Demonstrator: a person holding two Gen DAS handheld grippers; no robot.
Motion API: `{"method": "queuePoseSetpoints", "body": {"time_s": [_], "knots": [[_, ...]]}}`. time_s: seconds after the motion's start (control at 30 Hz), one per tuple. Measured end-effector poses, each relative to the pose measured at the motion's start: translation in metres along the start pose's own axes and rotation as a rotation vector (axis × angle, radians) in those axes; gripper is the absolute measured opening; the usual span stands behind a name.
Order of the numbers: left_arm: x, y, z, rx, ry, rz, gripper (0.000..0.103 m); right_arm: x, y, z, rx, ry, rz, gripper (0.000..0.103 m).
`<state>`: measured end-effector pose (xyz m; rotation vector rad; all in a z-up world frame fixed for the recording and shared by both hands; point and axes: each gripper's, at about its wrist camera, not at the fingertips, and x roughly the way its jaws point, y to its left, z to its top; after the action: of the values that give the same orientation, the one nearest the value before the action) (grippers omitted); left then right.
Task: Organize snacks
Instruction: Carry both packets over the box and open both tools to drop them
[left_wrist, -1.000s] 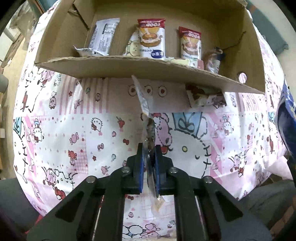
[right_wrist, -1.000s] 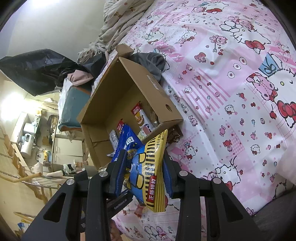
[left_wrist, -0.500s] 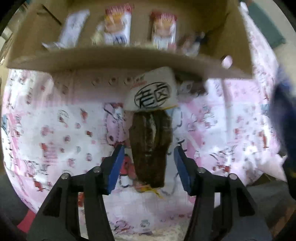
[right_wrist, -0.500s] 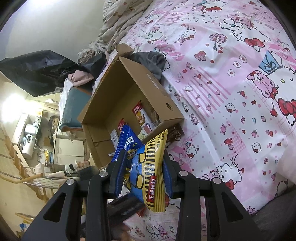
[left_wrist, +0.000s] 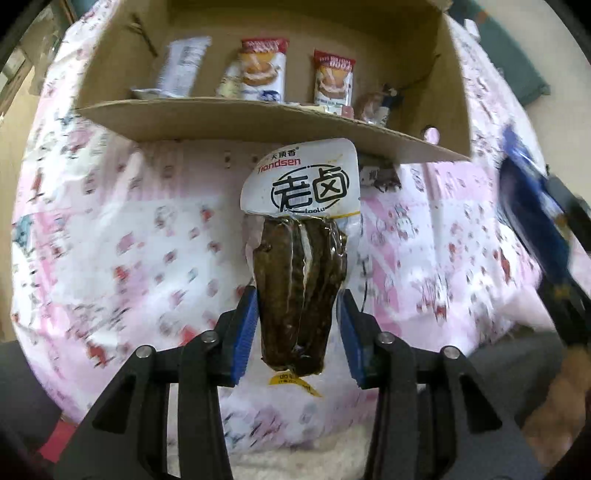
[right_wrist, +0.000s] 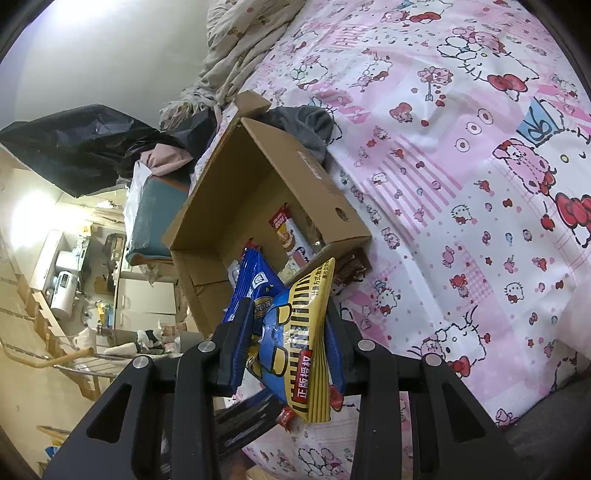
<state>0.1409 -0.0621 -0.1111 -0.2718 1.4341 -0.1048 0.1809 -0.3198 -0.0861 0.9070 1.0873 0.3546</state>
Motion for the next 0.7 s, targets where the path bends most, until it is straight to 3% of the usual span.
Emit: {"method": "queuePoseSetpoints", "body": {"time_s": [0.13,0.3,0.4,0.53,0.7], "knots": [[-0.051,0.011,-0.009,0.035,-0.093,-0.017,0.038,-0.003,0.007,0.002,-0.021,-0.01,0.021,0.038],[-0.113,0.017,0.03,0.055,-0.283,-0.003,0.039,0.0,0.023,0.011,-0.067,-0.023,0.045,0.038],[-0.131,0.019,0.059,0.06,-0.356,0.003,0.039,0.001,0.037,0.021,-0.117,-0.044,0.057,0.038],[-0.132,0.002,0.092,0.113,-0.419,0.013,0.039,0.007,0.048,0.036,-0.159,-0.057,0.088,0.038],[-0.105,-0.007,0.124,0.142,-0.386,0.024,0.04,0.028,0.059,0.052,-0.219,-0.04,0.046,0.038]]}}
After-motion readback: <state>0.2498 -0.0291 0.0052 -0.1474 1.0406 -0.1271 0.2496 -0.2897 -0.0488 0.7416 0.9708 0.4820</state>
